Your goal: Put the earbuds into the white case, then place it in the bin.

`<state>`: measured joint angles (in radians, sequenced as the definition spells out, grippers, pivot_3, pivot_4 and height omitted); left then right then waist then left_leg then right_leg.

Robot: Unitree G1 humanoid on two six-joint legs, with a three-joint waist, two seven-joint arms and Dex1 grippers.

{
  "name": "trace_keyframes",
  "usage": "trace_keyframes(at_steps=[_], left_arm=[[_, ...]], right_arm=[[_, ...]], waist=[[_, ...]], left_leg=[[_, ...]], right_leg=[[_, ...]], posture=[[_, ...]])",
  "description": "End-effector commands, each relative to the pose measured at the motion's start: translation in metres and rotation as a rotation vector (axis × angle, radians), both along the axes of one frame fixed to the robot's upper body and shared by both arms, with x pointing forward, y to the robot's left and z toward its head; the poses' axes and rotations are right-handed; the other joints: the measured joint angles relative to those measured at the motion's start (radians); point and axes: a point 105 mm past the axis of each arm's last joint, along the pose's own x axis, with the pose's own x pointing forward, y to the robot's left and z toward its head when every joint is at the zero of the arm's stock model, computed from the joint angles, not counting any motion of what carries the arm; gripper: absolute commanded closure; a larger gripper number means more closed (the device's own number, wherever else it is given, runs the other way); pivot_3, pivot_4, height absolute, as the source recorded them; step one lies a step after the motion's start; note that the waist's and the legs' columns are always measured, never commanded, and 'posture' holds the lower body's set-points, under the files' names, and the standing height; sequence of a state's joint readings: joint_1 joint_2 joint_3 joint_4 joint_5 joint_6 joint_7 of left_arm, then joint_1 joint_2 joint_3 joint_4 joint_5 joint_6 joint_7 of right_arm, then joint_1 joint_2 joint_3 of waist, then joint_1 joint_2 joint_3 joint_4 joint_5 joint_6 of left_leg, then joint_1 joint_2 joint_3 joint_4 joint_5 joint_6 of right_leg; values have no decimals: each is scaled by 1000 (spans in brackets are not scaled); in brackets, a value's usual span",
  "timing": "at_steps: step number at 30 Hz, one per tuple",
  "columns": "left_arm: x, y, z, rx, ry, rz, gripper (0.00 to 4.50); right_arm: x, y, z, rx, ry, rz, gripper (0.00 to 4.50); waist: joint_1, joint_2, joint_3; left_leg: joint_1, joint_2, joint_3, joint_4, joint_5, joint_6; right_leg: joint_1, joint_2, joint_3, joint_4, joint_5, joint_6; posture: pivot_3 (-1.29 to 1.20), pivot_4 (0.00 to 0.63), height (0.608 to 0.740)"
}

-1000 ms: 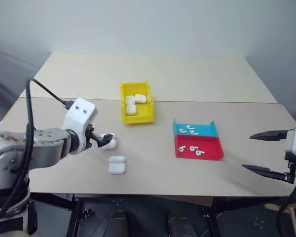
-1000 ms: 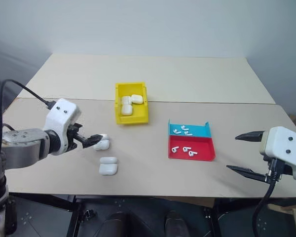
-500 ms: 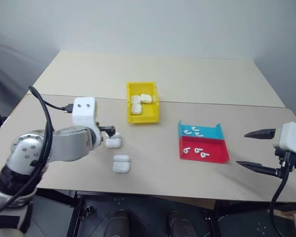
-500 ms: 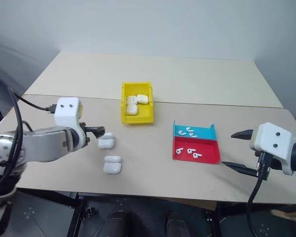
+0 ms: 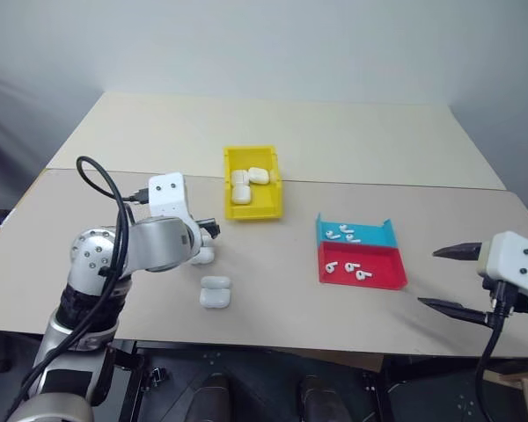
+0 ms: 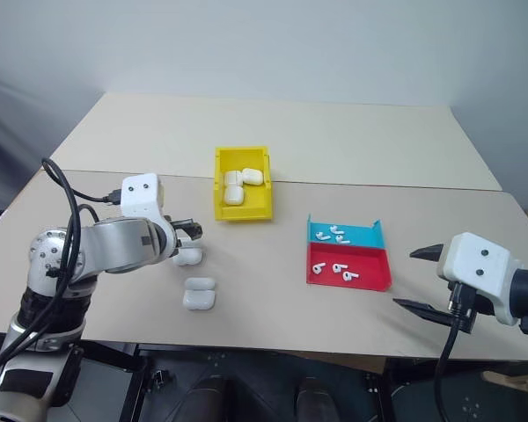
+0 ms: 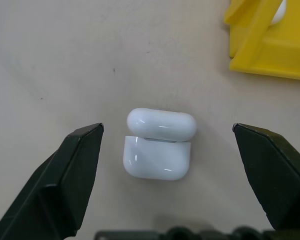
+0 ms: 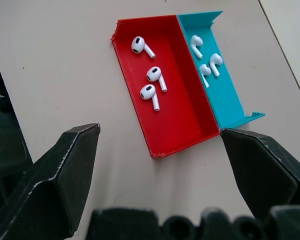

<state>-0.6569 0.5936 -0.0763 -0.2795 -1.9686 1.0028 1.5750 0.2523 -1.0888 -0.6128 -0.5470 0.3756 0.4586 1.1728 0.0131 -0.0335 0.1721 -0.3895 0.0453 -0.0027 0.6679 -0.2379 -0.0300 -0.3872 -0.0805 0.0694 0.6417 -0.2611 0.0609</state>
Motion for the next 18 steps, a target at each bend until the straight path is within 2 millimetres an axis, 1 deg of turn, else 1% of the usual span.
trace_keyframes(at_steps=[1, 4, 6, 9, 12, 14, 18], left_arm=[[-1, 8, 1, -1, -2, 28, 0], [-2, 9, -8, -20, 27, 16, 0], [-4, 13, -13, 41, 45, -3, 0], [-5, 14, -20, 45, 72, -24, 0], [-4, 9, -24, 38, 87, -56, 0], [-2, 3, -25, 16, 92, -96, 0], [1, -1, -26, 25, 105, -120, 0]], right_arm=[[0, -1, 10, -18, -56, -16, 27], [1, -1, 9, -22, -57, -19, 27], [2, -1, 7, -28, -60, -22, 27], [1, -1, 7, -31, -61, -26, 27], [1, -2, 7, -39, -61, -31, 27], [1, -3, 7, -45, -63, -38, 27], [1, -5, 6, -56, -72, -52, 27]], waist=[[-1, 0, 0], [-1, 0, 0], [-1, 0, 0], [0, 0, 0], [0, 0, 0], [1, 0, 0], [0, 0, 0]], left_leg=[[0, 0, 0, 0, 0, 0], [0, 0, 0, 0, 0, 0], [0, 0, 0, 0, 0, 0], [0, 0, 0, 0, 0, 0], [0, 0, 0, 0, 0, 0], [0, 0, 0, 0, 0, 0], [0, 0, 0, 0, 0, 0]], right_leg=[[0, 0, 0, 0, 0, 0], [0, 0, 0, 0, 0, 0], [0, 0, 0, 0, 0, 0], [0, 0, 0, 0, 0, 0], [0, 0, 0, 0, 0, 0], [0, 0, 0, 0, 0, 0], [0, 0, 0, 0, 0, 0]], posture=[[0, 150, 740], [0, 150, 740], [0, 150, 740], [0, 150, 740], [0, 150, 740], [0, 150, 740], [0, 150, 740]])
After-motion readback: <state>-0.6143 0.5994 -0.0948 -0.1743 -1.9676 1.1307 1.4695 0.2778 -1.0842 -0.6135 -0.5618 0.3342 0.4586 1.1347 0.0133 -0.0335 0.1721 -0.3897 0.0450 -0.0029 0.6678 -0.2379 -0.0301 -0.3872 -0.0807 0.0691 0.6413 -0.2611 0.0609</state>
